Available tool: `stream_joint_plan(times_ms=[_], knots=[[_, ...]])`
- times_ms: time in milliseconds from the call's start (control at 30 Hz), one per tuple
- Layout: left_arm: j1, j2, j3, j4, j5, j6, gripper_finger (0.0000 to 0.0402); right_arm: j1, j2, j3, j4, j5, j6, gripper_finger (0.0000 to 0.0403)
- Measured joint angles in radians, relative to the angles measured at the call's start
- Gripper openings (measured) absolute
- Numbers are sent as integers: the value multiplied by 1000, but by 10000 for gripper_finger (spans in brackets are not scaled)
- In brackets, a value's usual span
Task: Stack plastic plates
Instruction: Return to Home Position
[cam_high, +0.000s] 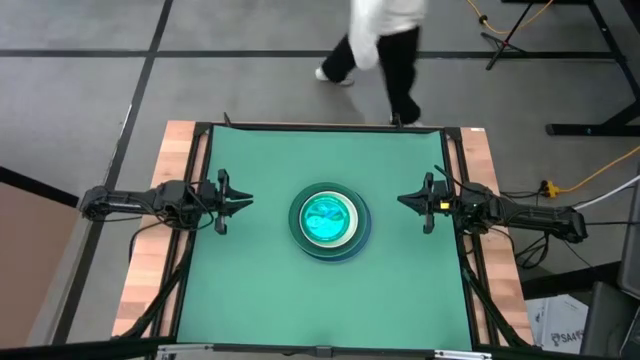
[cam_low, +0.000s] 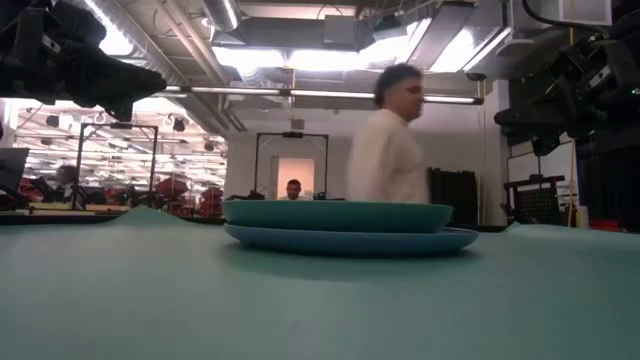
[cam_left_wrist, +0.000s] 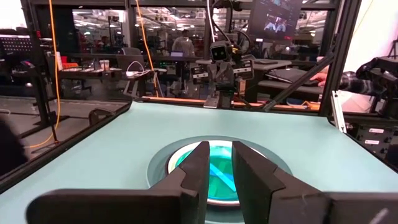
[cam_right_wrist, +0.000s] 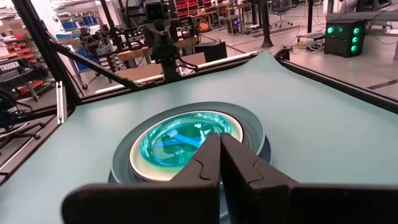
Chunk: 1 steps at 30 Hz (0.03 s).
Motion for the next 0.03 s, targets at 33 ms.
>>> stream_joint_plan(times_ms=[33], knots=[[0, 0, 0, 0, 0, 0, 61, 0, 0, 0, 0, 0, 0, 1]])
